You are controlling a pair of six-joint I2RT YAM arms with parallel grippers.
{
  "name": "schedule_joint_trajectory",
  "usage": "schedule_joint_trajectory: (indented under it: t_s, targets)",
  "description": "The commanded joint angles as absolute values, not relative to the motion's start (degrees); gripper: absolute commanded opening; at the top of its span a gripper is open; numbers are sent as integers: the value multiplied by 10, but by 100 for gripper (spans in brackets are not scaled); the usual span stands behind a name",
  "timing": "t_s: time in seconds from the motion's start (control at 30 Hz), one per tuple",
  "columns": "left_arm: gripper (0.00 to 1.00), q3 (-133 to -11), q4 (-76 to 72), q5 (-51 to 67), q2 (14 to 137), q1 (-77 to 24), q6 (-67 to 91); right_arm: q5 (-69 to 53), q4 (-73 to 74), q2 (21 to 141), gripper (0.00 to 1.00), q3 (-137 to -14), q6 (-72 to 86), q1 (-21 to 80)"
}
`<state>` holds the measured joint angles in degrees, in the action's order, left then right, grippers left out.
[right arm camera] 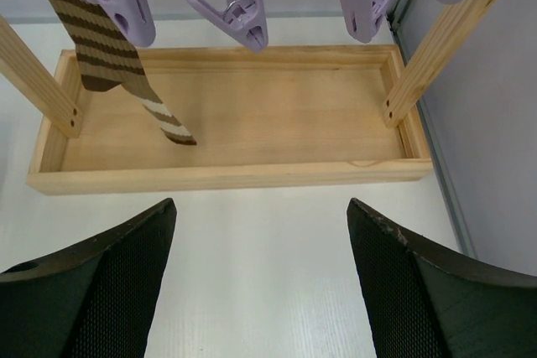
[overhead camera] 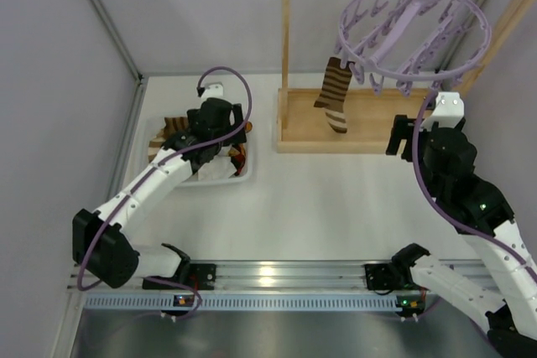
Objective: Remove the socks clipped to the hanger
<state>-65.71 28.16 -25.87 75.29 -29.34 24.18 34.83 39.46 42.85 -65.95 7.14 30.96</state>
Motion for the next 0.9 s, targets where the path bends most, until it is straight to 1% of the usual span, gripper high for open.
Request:
schedule_joint_trajectory:
  t_s: [0.0,0.03,0.1,0.13,0.17,0.23,0.27,0.3,0.43,0.57,0.67,0.77,0.8,0.83,0.87]
  targets:
    - [92,-669,266,-199,758,-292,252,347,386,425,80,-648,77,307]
    - [86,-672,267,-187,772,-293,253,347,384,425,80,-647,80,307]
    - [79,-681,264,-175,783,-294,258,339,383,425,80,-645,82,307]
    - [73,-682,258,-151,785,-293,260,337,381,425,79,-643,83,308]
    - [62,-684,241,-139,787,-294,262,334,379,426,80,-641,83,307]
    - [53,-692,235,-125,790,-295,265,333,378,428,79,-639,83,308]
    - [45,-696,235,-120,794,-297,267,333,378,429,79,-639,83,307]
    - [42,-706,234,-121,797,-299,269,332,377,431,80,-638,84,307]
    - [33,-724,224,-95,819,-302,274,331,372,432,80,-635,84,307]
    - [31,-731,197,-70,849,-308,278,329,370,434,80,-633,84,307]
    - [29,-751,190,-82,888,-308,284,329,370,435,79,-632,83,307]
    - [28,-765,192,-168,925,-305,289,327,370,434,80,-632,82,308]
    - [27,-766,192,-197,934,-302,296,325,372,432,80,-633,82,307]
    - [24,-761,193,-231,939,-298,301,323,374,432,79,-634,81,307]
    - [23,-745,194,-249,938,-283,307,323,375,428,79,-635,82,307]
